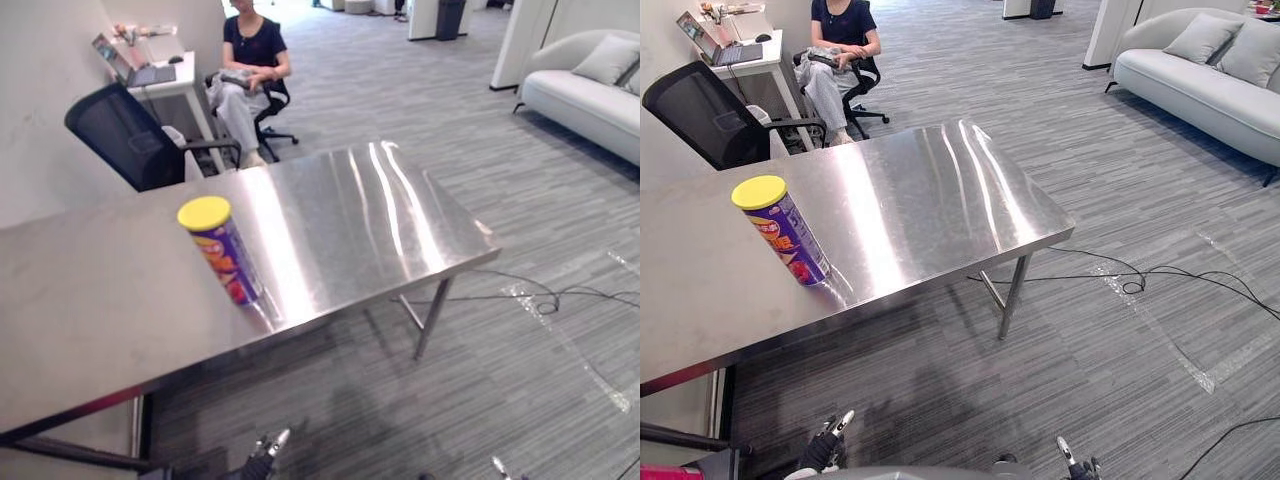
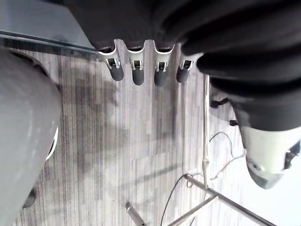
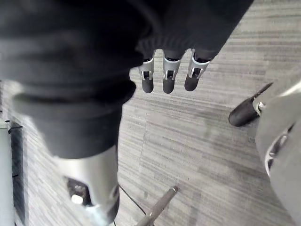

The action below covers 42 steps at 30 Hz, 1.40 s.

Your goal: Put the gum and the chips on the shelf.

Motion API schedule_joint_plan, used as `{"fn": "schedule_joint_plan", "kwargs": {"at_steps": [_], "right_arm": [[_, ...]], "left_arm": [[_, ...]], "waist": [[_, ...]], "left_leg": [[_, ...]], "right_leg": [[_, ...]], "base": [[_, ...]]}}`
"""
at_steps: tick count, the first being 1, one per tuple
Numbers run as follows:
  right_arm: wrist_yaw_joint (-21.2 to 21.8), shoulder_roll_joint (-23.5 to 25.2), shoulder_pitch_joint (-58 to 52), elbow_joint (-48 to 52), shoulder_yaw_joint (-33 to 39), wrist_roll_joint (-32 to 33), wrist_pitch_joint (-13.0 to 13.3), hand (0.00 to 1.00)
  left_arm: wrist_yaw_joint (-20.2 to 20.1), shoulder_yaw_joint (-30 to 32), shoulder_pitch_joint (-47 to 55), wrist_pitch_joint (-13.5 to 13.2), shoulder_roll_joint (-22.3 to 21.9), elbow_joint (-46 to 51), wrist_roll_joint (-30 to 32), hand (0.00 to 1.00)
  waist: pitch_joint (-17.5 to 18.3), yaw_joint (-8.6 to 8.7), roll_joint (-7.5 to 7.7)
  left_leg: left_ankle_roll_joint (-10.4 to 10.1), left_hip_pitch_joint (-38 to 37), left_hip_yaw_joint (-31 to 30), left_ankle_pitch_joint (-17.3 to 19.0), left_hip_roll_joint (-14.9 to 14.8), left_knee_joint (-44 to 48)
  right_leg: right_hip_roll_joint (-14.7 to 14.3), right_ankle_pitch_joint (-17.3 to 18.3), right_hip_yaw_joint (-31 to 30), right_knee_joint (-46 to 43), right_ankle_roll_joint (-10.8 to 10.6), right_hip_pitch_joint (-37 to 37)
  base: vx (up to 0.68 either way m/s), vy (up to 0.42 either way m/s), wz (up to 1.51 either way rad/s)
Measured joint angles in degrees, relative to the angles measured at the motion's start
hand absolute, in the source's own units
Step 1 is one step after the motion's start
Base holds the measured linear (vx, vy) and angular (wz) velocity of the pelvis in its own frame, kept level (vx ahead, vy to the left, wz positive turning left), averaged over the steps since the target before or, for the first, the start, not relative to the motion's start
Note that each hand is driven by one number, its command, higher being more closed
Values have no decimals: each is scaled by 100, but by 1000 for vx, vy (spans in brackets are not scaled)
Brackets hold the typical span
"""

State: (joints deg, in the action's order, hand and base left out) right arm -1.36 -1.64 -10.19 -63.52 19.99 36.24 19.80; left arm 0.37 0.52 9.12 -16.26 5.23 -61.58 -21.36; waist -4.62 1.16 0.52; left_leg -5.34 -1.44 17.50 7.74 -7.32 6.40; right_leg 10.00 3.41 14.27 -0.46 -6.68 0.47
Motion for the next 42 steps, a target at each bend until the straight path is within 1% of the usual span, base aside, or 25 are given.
{"fn": "schedule_joint_plan", "kwargs": {"at_steps": [2, 3, 5, 6, 8, 9, 10, 12, 13, 16, 18, 21, 23, 25, 26, 28, 29, 31, 32, 33, 34, 35, 38, 39, 42], "right_arm": [[-134, 0, -4, -21, 98, 50, 48, 0], [-231, -1, -1, -31, 230, 126, 53, 0], [-346, -40, 55, -9, 531, 397, 147, 0], [-424, -74, 122, 48, 880, 586, 188, 0], [-605, -197, 248, 367, 1354, 853, 202, 0], [-726, -324, 298, 696, 1632, 958, 220, 0], [-790, -395, 325, 881, 1782, 1007, 232, 0], [-1098, -709, 448, 1720, 2216, 1141, 364, 0], [-1169, -779, 476, 1967, 2253, 1145, 409, 0], [-1620, -1028, 656, 3610, 2219, 846, 683, 0], [-1850, -1035, 765, 4736, 2159, 375, 712, 0], [-1876, -1063, 836, 5876, 1993, -191, 704, 0], [-1765, -1088, 839, 6394, 1794, -467, 672, 0], [-1281, -1091, 844, 6799, 1422, -714, 623, 0], [-1162, -1094, 845, 6913, 1281, -717, 581, 0], [-494, -1188, 879, 7412, 586, -821, 338, 0], [-299, -1258, 899, 7497, 352, -835, 256, 0], [564, -1531, 1062, 7541, -536, -809, -141, 0], [768, -1564, 1121, 7514, -717, -807, -257, 0], [1126, -1592, 1262, 7358, -1071, -803, -424, 0], [1268, -1599, 1334, 7289, -1223, -802, -520, 0], [1496, -1607, 1491, 7097, -1499, -794, -684, 0], [1763, -1615, 1948, 6560, -2024, -688, -959, 0], [1762, -1615, 2052, 6476, -2113, -692, -986, 0], [1677, -1616, 2518, 6257, -2385, -706, -1090, 0]], "left_arm": [[74, 23, -12, 15, 14, 1, 1, 0], [112, 68, -15, 18, 14, 2, 1, 0], [142, 154, -7, 67, 4, 5, 31, 0], [160, 247, 11, 76, 1, 9, 53, 0], [163, 466, 23, 78, 2, 15, 185, 0], [165, 598, 27, 81, 2, 20, 226, 0], [164, 659, 30, 87, 1, 32, 241, 0], [164, 774, 213, 144, 0, 330, 240, 0], [164, 785, 242, 145, 2, 384, 240, 0], [170, 789, 396, 264, 0, 630, 243, 0], [163, 825, 501, 309, -5, 709, 250, 0], [157, 894, 577, 321, -8, 754, 253, 0], [159, 894, 599, 364, -8, 771, 256, 0], [158, 900, 595, 433, 5, 795, 396, 0], [158, 900, 593, 434, 8, 795, 430, 0], [160, 899, 578, 429, 3, 795, 439, 0], [161, 899, 577, 425, 4, 796, 447, 0], [166, 880, 570, 382, 34, 796, 507, 0], [171, 870, 568, 361, 46, 796, 549, 0], [179, 838, 569, 317, 79, 793, 649, 0], [186, 820, 569, 299, 93, 794, 658, 0], [196, 810, 563, 295, 109, 795, 658, 0], [222, 772, 578, 281, 115, 793, 660, 0], [225, 773, 589, 272, 115, 791, 660, 0], [243, 777, 598, 264, 107, 790, 689, 0]], "waist": [[14, 0, 15], [34, -14, 44], [48, -18, 41], [56, -18, 41], [84, -42, 17], [55, -55, 72], [64, -58, 56], [86, -63, 105], [82, -57, 107], [100, -14, 175], [129, -7, 228], [175, 9, 284], [196, 19, 284], [219, 31, 292], [244, 32, 292], [303, 34, 297], [303, 32, 301], [314, 8, 335], [312, -1, 343], [314, -21, 361], [311, -46, 372], [298, -125, 388], [248, -318, 398], [250, -327, 398], [191, -492, 393]], "left_leg": [[-2, 31, -97, -13, 20, -30], [-7, 18, -135, -9, 46, -24], [14, 21, -223, -24, 35, -15], [11, 20, -270, -22, 36, -17], [8, 19, -328, -19, 30, -22], [6, 12, -371, -18, 28, -26], [6, -8, -385, -18, 24, -27], [-7, -124, -390, -7, 23, -46], [-7, -158, -386, -7, 37, -47], [21, -165, -366, 52, 67, -87], [19, -144, -278, 75, 68, -129], [15, -66, -244, 79, 59, -122], [15, -68, -246, 79, 56, -123], [16, -43, -252, 79, 64, -128], [16, -3, -259, 79, 69, -125], [27, 117, -310, 72, 104, -104], [27, 127, -345, 72, 115, -95], [28, 125, -494, 72, 173, -70], [31, 124, -549, 70, 183, -68], [36, 124, -623, 67, 191, -61], [38, 125, -657, 66, 193, -54], [41, 128, -736, 64, 214, -37], [93, 174, -986, 31, 316, -23], [107, 222, -1057, 22, 339, -10], [147, 378, -1330, -5, 409, 106]], "right_leg": [[4, -128, 111, 96, -17, 39], [6, -334, 148, 148, -62, 88], [-14, -403, 235, 177, -90, 157], [-51, -429, 267, 247, -92, 206], [-86, -442, 276, 259, -75, 224], [-82, -452, 295, 259, -61, 238], [-74, -452, 312, 259, -60, 267], [-31, -452, 334, 252, -60, 357], [-17, -452, 334, 252, -60, 383], [13, -452, 337, 265, -61, 354], [10, -457, 323, 307, -75, 265], [-5, -469, 298, 354, -95, 174], [-16, -470, 275, 354, -97, 164], [-18, -477, 263, 354, -107, 132], [-16, -479, 264, 354, -111, 103], [-15, -506, 280, 355, -144, 29], [-10, -507, 295, 355, -146, 35], [21, -514, 430, 355, -158, 131], [29, -517, 469, 356, -162, 164], [42, -526, 563, 358, -175, 217], [52, -526, 588, 358, -176, 235], [79, -529, 652, 360, -180, 288], [164, -542, 883, 364, -202, 392], [178, -543, 929, 363, -203, 399], [223, -557, 1157, 336, -223, 440]], "base": [[83, -22, 14], [122, -15, 19], [134, -6, 17], [140, -9, 7], [126, -12, -1], [89, 6, 1], [94, 22, 3], [67, 38, -3], [29, 41, -8], [-14, 46, -6], [-60, 26, -15], [-35, -4, -10], [-3, -2, -6], [7, 1, -2], [0, 0, 0], [38, 12, 6], [35, 18, 17], [25, 36, 27], [17, 42, 35], [9, 22, 29], [7, 32, 33], [-3, 22, 26], [-20, 41, 37], [-48, 52, 59], [-51, 41, 46]]}}
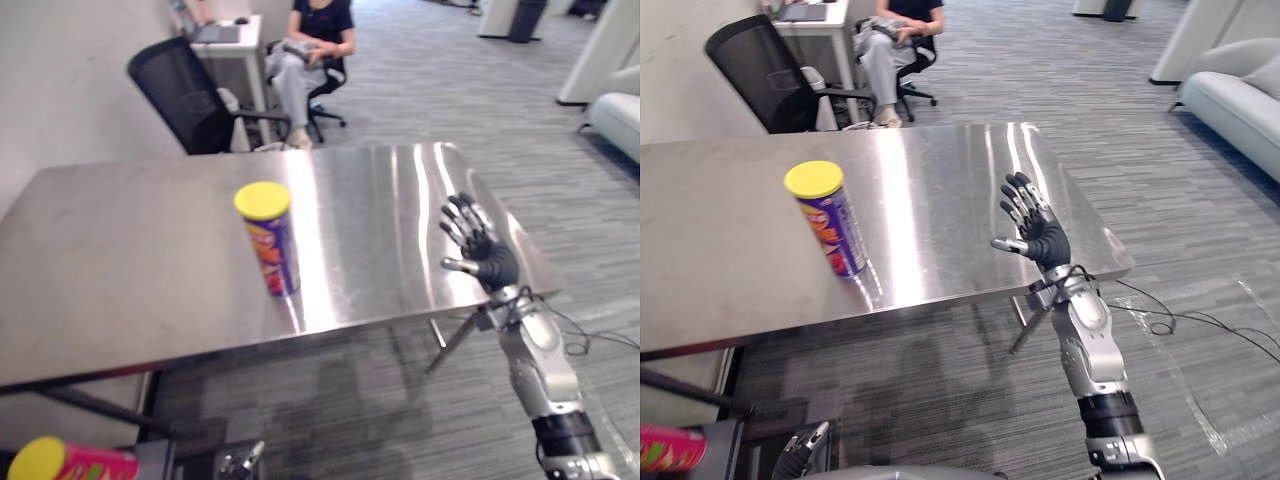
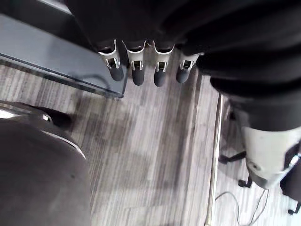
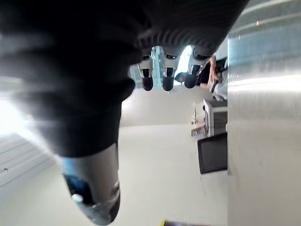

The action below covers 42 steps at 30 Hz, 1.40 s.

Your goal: Put the gum and the chips on the shelf.

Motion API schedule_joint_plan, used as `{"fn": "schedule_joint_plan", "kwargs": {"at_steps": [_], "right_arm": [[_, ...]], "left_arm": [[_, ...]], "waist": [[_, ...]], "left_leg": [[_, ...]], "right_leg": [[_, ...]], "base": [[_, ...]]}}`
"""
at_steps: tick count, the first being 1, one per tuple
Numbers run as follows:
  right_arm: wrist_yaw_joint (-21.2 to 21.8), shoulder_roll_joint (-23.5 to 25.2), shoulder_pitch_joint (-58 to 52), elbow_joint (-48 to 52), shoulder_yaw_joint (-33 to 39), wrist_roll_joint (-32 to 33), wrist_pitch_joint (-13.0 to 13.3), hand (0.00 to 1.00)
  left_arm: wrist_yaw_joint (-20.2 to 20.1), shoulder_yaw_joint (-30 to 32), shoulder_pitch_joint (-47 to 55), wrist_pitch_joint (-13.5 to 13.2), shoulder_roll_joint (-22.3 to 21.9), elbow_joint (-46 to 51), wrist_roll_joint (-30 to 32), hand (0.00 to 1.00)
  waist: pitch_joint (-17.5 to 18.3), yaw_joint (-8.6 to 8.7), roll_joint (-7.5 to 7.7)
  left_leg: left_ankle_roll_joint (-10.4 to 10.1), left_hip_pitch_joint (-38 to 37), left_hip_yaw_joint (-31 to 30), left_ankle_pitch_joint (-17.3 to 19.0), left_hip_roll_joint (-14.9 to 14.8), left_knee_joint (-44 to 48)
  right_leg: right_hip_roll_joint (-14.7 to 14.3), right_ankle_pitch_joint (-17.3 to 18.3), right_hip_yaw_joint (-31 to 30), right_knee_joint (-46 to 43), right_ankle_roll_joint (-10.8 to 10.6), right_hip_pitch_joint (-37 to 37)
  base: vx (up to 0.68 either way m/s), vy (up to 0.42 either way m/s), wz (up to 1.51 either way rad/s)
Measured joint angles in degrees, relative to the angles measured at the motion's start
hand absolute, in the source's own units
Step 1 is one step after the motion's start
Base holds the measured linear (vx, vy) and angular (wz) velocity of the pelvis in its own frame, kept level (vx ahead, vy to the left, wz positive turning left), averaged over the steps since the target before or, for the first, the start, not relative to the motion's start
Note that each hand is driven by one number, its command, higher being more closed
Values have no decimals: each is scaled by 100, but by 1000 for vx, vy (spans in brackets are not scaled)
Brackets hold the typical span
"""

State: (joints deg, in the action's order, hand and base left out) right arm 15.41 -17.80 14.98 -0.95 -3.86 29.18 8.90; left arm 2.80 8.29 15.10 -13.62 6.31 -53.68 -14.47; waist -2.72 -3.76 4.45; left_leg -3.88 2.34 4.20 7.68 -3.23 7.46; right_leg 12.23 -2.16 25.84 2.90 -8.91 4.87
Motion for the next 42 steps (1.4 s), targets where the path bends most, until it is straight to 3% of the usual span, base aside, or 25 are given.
{"fn": "schedule_joint_plan", "kwargs": {"at_steps": [8, 14, 19, 24, 37, 42], "right_arm": [[-492, 21, 837, -582, -231, -234, -67, 0], [-674, 26, 1075, -858, -340, -361, -118, 0], [-737, 28, 1168, -959, -364, -463, -211, 0], [-761, 29, 1401, -1416, -429, -673, -345, 0], [-862, 4, 1769, -2179, -547, -901, -402, 0], [-857, -80, 1803, -2286, -550, -904, -498, 0]], "left_arm": [[16, 17, 50, -8, -68, 10, 219, 0], [-109, 110, 102, -10, -137, 22, 233, 0], [-150, 105, 104, -8, -139, 95, 347, 0], [-195, 51, 98, -8, -111, 119, 452, 0], [-262, -26, 87, -19, -94, 132, 452, 0], [-313, -133, 88, -19, -44, 133, 452, 0]], "waist": [[-248, -446, -132], [-420, -461, -187], [-427, -586, -186], [-435, -592, -189], [-666, -617, -257], [-701, -741, -281]], "left_leg": [[40, 252, -540, -13, 78, 360], [71, 335, -813, -75, 188, 485], [74, 335, -852, -135, 194, 486], [79, 336, -943, -196, 219, 496], [75, 254, -974, -194, 187, 564], [75, 257, -1006, -194, 193, 580]], "right_leg": [[38, 42, 411, -215, 44, 143], [137, 226, 646, -403, 1, 224], [144, 223, 675, -405, 0, 235], [154, 218, 756, -402, -7, 282], [136, 218, 821, -401, -7, 430], [137, 219, 863, -404, -7, 454]], "base": [[-79, 33, 32], [-92, 24, 23], [-39, 6, 4], [-3, 5, 10], [-1, 1, 1], [-2, 3, 2]]}}
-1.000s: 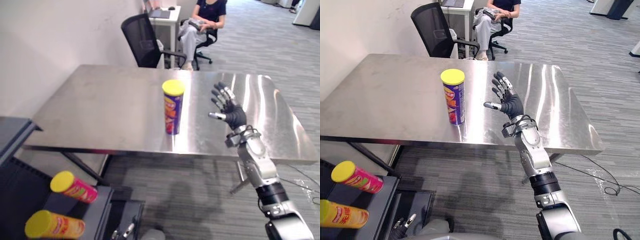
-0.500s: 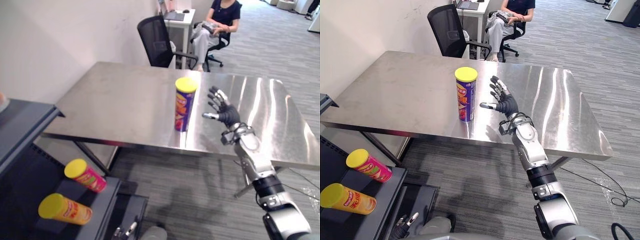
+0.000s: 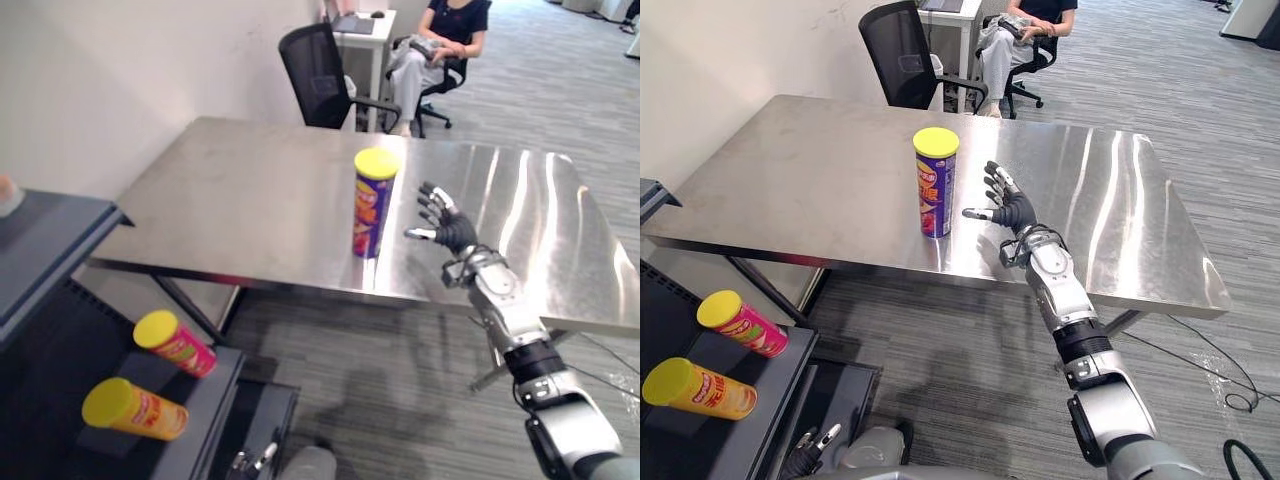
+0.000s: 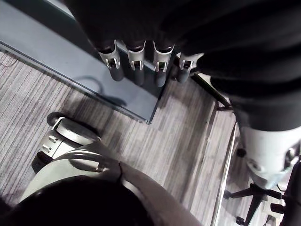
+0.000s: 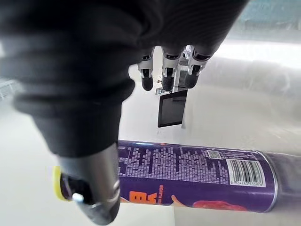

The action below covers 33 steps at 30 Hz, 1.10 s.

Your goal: Put the gum and the chips on the shelf.

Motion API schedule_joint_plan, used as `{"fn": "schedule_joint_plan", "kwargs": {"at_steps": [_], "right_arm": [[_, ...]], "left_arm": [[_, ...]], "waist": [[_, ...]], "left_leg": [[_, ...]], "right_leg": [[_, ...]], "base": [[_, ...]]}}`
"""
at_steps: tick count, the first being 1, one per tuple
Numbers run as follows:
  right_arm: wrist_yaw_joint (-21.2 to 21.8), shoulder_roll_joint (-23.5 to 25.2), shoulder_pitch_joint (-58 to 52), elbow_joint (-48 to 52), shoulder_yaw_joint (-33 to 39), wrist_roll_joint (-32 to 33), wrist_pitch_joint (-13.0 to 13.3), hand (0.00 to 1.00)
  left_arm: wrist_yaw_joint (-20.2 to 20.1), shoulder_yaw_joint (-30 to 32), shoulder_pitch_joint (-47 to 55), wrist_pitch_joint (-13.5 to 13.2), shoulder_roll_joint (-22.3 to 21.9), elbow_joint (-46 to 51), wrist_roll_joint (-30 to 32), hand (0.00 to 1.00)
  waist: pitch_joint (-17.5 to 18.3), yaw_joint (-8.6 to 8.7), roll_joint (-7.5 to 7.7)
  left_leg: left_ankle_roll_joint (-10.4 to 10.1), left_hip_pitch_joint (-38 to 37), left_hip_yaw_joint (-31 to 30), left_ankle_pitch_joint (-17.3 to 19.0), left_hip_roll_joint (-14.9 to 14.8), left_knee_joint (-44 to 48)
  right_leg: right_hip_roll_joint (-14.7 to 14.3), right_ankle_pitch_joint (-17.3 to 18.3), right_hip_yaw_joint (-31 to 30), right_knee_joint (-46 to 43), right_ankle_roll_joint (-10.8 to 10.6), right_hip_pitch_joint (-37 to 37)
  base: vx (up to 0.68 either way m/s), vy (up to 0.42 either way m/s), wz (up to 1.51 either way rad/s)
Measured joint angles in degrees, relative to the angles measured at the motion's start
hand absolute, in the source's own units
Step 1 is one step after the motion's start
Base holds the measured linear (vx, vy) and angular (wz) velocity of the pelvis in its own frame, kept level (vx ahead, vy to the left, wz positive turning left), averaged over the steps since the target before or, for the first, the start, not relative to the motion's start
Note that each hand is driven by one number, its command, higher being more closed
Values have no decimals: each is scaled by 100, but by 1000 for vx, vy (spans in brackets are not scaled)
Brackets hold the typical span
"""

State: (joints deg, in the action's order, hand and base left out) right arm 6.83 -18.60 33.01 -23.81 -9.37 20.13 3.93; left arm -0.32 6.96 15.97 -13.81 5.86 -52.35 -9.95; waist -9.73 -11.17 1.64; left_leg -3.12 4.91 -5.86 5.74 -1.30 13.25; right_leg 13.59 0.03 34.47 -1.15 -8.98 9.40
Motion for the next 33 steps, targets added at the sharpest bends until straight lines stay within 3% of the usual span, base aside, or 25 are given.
{"fn": "schedule_joint_plan", "kwargs": {"at_steps": [16, 20, 33], "right_arm": [[-18, -70, 476, -424, -13, -13, -22, 0], [-22, -70, 596, -650, -15, -12, -23, 0], [-44, -63, 810, -865, -39, -9, -22, 0]], "left_arm": [[-7, -109, 3, -7, 3, 42, -4, 0], [-11, -192, 3, -8, 3, 43, -8, 0], [-46, -341, 1, -83, 5, 118, -16, 0]], "waist": [[-332, -50, -103], [-355, -138, -133], [-521, -329, -163]], "left_leg": [[-8, 18, -137, 5, 14, 96], [-9, 19, -151, 1, 17, 103], [-19, 69, -312, -17, 96, 136]], "right_leg": [[37, 93, 133, -193, 13, 75], [43, 103, 143, -217, 8, 78], [309, 553, 284, -935, -28, -118]], "base": [[-13, 7, 4], [0, 2, 1], [6, 3, 8]]}}
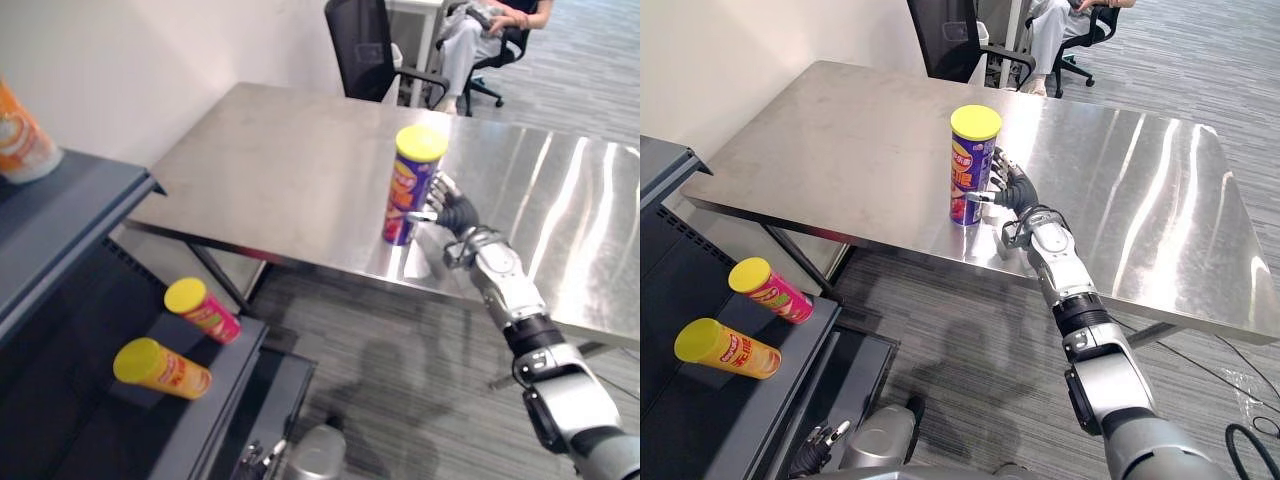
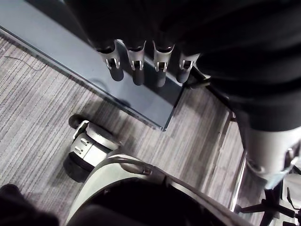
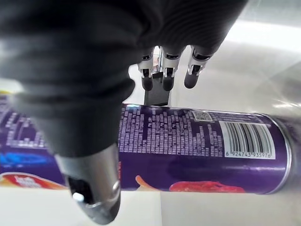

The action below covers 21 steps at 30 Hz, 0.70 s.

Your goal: Put the gum and the chips on the shelf.

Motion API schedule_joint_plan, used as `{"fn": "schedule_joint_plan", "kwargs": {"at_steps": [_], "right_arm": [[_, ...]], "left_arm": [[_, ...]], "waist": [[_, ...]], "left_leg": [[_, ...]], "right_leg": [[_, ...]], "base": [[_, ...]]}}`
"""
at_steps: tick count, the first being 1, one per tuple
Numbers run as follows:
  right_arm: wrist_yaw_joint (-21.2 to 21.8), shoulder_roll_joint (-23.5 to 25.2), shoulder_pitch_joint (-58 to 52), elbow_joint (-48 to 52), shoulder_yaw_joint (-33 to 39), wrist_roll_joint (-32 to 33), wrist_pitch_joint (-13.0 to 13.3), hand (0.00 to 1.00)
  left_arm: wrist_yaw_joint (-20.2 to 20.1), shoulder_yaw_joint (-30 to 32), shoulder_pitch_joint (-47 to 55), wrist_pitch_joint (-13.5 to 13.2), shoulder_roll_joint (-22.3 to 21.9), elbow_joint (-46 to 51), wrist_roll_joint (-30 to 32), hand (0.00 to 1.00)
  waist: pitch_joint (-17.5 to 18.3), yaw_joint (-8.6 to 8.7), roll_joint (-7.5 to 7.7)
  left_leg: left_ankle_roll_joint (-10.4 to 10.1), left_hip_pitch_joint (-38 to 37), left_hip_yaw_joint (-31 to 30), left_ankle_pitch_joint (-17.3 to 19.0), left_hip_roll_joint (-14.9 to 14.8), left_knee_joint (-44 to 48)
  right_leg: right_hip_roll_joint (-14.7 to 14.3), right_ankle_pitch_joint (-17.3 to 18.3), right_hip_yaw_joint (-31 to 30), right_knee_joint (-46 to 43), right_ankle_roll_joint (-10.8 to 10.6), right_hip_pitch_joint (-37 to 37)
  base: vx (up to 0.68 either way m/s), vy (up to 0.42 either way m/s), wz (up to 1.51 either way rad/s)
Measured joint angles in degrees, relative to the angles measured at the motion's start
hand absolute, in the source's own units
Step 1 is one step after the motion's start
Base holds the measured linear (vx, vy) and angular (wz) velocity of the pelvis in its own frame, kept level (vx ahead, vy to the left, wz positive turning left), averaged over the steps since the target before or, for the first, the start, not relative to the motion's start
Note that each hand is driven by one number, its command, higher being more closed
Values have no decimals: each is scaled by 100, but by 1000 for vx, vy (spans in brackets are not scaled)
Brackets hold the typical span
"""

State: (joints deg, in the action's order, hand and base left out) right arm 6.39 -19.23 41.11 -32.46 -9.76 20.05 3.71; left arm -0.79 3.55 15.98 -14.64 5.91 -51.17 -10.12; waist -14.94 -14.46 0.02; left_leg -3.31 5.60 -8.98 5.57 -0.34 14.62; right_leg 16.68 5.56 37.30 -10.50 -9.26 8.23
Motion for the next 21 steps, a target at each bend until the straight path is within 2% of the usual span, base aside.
{"fn": "schedule_joint_plan", "kwargs": {"at_steps": [11, 12, 21], "right_arm": [[-120, 17, 38, -1, -192, 8, 41, 0], [-119, 27, 38, -1, -192, 9, 41, 100], [-172, 244, 46, 6, -153, 13, 150, 100]], "left_arm": [[-74, -276, 1, -43, 72, 200, -42, 0], [-75, -315, 1, -43, 87, 205, -51, 0], [-92, -328, 18, -27, 84, 324, -86, 0]], "waist": [[-114, -74, 16], [-115, -79, 15], [-116, -153, 20]], "left_leg": [[-17, 42, -59, -6, 15, 41], [-19, 42, -62, -6, 20, 46], [-48, 159, -78, -19, 7, 94]], "right_leg": [[205, 370, 27, -624, 40, -211], [233, 409, 31, -690, 37, -226], [327, 617, 45, -1034, 80, -422]], "base": [[-25, -15, 3], [0, 0, 0], [-4, -9, 1]]}}
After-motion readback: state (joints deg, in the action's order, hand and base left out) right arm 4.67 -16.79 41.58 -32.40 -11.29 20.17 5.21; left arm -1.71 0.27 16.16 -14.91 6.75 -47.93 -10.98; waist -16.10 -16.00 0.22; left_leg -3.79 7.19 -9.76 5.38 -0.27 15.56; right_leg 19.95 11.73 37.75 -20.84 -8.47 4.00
